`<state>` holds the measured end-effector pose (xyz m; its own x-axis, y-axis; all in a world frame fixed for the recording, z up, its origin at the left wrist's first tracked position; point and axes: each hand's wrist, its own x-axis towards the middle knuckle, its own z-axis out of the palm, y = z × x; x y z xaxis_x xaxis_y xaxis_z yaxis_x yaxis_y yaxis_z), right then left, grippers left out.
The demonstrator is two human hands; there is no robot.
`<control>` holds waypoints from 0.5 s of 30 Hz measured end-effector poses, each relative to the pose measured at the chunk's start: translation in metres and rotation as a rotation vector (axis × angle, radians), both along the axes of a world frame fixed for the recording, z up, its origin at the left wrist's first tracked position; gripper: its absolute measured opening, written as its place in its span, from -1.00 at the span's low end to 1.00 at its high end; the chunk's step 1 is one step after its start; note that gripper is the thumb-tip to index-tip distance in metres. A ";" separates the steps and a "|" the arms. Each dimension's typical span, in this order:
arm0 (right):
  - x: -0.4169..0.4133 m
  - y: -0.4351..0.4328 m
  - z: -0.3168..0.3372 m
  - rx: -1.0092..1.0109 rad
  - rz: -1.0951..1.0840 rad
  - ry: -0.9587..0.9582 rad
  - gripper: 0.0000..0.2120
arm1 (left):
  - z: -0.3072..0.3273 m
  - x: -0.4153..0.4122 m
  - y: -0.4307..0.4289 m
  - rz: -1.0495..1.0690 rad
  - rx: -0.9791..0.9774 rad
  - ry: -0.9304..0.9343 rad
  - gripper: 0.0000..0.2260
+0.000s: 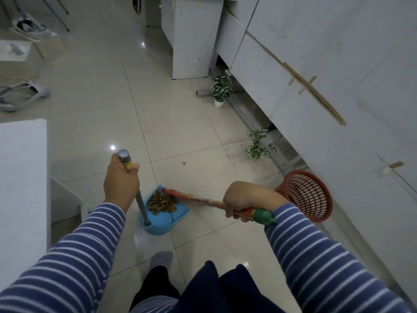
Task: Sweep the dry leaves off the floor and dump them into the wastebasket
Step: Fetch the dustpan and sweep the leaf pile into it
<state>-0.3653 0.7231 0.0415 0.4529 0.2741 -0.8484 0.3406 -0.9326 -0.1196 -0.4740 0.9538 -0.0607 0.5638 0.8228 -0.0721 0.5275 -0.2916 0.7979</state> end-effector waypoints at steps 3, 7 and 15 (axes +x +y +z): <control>0.010 0.005 0.000 0.004 -0.023 -0.065 -0.75 | 0.001 0.001 0.002 0.014 -0.014 0.001 -0.79; 0.026 0.018 -0.010 0.071 -0.154 -0.108 -0.76 | 0.000 0.001 0.006 0.030 -0.018 -0.011 -0.79; 0.046 0.049 -0.036 0.167 -0.345 -0.128 -0.79 | 0.000 0.008 0.011 0.012 -0.024 -0.023 -0.84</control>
<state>-0.3193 0.7721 0.0058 0.6416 0.2171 -0.7357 0.0328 -0.9660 -0.2565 -0.4655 0.9646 -0.0605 0.5552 0.8279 -0.0793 0.5123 -0.2653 0.8168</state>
